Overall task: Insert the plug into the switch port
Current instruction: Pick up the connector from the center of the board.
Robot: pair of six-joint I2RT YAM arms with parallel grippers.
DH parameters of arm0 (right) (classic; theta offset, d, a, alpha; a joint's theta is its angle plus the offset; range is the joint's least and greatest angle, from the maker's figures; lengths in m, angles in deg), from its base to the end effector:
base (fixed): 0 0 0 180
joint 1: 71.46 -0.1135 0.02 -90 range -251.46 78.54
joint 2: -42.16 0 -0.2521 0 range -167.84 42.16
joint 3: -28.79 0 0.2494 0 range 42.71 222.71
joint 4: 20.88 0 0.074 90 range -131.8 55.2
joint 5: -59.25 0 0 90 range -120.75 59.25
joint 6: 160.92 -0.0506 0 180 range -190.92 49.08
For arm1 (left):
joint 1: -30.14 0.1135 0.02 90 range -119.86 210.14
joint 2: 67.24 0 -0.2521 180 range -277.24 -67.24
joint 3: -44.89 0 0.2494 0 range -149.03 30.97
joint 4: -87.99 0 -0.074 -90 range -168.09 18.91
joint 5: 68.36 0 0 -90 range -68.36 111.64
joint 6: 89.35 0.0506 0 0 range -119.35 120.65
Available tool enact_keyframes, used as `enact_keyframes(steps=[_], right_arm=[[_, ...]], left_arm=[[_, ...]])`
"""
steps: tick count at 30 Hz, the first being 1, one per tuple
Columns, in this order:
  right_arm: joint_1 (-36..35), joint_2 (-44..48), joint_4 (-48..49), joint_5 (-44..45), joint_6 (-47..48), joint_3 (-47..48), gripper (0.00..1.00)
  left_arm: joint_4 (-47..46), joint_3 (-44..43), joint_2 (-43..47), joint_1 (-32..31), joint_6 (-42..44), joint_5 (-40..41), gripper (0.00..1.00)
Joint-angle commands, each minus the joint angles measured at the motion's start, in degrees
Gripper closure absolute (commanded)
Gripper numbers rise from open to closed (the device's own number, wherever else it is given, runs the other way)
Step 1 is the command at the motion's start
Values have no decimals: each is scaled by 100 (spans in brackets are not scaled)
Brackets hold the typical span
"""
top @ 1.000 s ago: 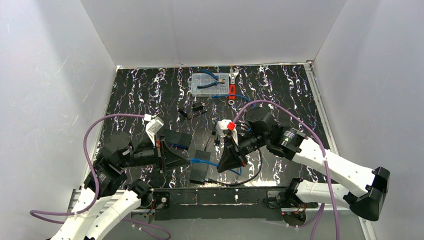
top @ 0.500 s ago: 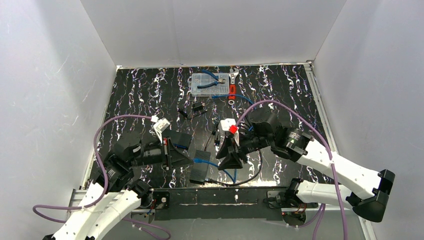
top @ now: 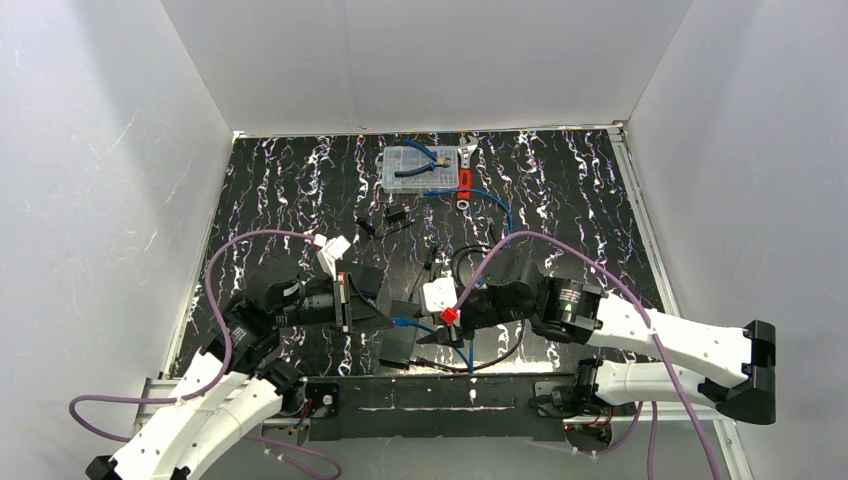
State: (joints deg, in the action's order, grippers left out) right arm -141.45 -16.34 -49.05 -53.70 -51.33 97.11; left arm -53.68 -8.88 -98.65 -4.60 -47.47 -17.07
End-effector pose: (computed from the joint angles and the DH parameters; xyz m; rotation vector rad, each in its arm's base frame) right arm 0.0665 0.2402 0.3330 -1.5882 1.1913 0.9646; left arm 0.1008 -0.1084 0.3085 0.3005 2.0996 -1.5629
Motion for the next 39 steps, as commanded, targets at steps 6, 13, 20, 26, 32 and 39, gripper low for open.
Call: enact_keyframes(steps=[6, 13, 20, 26, 32, 39], right_arm=[[-424, -26, 1276, 1099, 448, -301, 49], [-576, -204, 1261, 1291, 485, -236, 56], [-612, -232, 1178, 1304, 502, -214, 62], [-622, -213, 1143, 1351, 485, -229, 73], [-631, -243, 1082, 1350, 485, -232, 87], [-650, -198, 1028, 1480, 485, -253, 99]], left_arm=[[-42, 107, -96, -23, -359, -177, 100], [-152, 153, -115, -20, -471, -248, 100], [-132, 127, -115, -20, -471, -269, 100], [-133, 124, -101, -17, -460, -265, 100], [-324, 172, -92, -18, -565, -338, 100], [-488, 181, -19, -16, -629, -343, 99]])
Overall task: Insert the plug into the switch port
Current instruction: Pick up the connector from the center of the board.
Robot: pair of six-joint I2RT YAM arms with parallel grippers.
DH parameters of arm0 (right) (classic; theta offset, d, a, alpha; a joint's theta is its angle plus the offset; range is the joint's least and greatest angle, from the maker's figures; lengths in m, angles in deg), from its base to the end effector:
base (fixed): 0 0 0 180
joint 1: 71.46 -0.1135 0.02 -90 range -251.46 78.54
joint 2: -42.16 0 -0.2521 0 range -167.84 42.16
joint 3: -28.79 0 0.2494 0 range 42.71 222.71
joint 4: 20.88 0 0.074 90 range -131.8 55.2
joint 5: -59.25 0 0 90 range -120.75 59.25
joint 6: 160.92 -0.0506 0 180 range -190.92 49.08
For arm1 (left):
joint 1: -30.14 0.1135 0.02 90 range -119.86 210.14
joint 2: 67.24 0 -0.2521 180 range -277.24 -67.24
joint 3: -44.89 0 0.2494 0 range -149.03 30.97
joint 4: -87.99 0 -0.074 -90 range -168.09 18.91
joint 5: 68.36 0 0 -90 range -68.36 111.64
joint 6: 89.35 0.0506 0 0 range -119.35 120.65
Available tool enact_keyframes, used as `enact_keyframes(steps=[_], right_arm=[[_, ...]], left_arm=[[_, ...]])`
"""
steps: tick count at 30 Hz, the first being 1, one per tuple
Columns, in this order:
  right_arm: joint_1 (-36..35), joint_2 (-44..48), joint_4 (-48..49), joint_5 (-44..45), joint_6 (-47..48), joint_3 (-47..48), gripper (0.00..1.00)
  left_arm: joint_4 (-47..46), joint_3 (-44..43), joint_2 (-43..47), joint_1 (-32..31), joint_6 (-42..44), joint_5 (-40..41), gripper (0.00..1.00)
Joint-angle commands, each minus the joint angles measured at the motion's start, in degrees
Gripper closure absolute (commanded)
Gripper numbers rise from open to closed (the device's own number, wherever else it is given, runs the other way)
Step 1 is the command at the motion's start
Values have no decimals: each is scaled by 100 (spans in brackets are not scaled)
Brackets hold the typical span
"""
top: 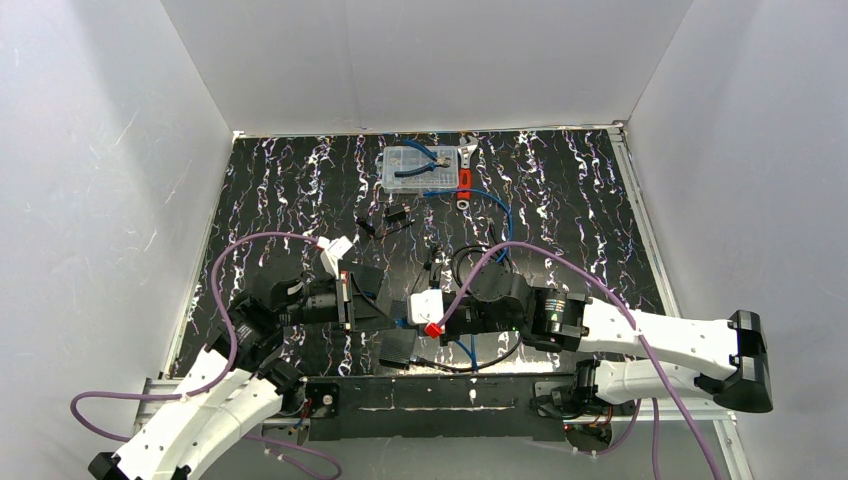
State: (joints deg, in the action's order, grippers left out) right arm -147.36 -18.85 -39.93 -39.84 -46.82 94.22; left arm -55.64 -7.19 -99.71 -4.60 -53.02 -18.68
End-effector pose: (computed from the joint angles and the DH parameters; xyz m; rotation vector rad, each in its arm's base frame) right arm 0.0572 0.2603 0.3219 -1.5230 1.1264 0.7732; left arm 0.1046 -0.1124 0.3001 0.2195 2.1620 -1.6381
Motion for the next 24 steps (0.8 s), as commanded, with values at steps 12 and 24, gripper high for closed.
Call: enact_keyframes(steps=[12, 24], right_arm=[[-57, 928, 40, 1732, 471, -166, 99], [-22, 1792, 184, 4982, 2543, 403, 99]], left_arm=[[20, -285, 342, -13, 404, 372, 2], [206, -117, 268, -14, 609, 764, 2]])
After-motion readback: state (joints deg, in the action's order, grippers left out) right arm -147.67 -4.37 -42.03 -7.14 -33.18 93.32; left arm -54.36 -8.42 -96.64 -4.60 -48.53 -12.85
